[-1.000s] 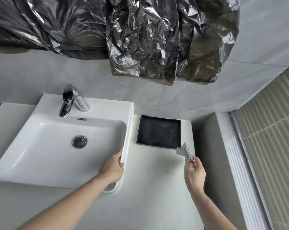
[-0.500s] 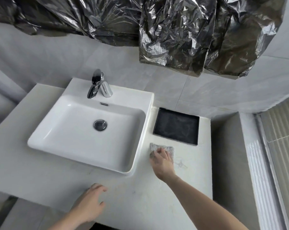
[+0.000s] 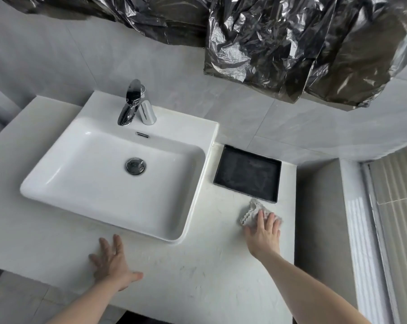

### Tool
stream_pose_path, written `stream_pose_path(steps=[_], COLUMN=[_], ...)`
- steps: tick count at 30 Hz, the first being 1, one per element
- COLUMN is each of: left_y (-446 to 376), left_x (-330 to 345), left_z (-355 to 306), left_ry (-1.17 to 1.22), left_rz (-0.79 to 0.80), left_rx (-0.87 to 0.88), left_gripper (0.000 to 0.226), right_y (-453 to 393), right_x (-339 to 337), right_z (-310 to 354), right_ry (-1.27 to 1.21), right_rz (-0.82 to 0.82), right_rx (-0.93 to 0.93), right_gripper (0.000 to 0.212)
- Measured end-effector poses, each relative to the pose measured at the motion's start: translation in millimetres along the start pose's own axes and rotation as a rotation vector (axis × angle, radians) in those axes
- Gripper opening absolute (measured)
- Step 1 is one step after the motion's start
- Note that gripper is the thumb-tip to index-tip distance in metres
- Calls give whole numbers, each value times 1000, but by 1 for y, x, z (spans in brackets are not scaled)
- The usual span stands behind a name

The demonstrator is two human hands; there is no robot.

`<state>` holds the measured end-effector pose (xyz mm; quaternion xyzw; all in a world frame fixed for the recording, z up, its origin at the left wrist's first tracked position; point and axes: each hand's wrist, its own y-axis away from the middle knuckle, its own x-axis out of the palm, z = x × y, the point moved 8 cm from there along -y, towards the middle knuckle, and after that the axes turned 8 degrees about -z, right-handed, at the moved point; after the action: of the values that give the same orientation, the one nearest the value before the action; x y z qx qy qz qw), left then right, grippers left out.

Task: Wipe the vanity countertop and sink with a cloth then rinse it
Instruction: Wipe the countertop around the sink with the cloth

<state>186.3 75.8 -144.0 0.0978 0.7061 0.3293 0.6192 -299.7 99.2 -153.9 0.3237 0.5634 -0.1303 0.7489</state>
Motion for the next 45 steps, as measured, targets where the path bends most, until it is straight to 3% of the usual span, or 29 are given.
stream_pose_path(steps=[6, 13, 17, 22, 30, 34, 39, 45], left_y=[2, 1, 1, 0, 1, 1, 1, 0], left_x=[0, 0, -1, 0, 0, 1, 1, 0], left_z=[-6, -6, -8, -7, -7, -6, -6, -6], left_ry=[-10, -24, -35, -41, -43, -33, -38, -56], left_rz=[16, 25, 22, 17, 23, 34, 38, 33], left_rx=[-13, -9, 1, 9, 13, 17, 8, 2], left_gripper=[153, 153, 152, 152, 153, 152, 154, 155], right_y=[-9, 12, 16, 12, -9, -16, -9, 23], right_x=[4, 33, 39, 29, -1, -11, -3, 23], right_z=[36, 160, 181, 132, -29, -59, -8, 126], right_ry=[-20, -13, -7, -21, -91, -52, -121, -65], right_rz=[26, 146, 129, 62, -76, -93, -21, 92], right_rx=[72, -290, -453, -532, -125, -10, 19, -411], right_gripper=[87, 81, 71, 60, 57, 59, 61, 64])
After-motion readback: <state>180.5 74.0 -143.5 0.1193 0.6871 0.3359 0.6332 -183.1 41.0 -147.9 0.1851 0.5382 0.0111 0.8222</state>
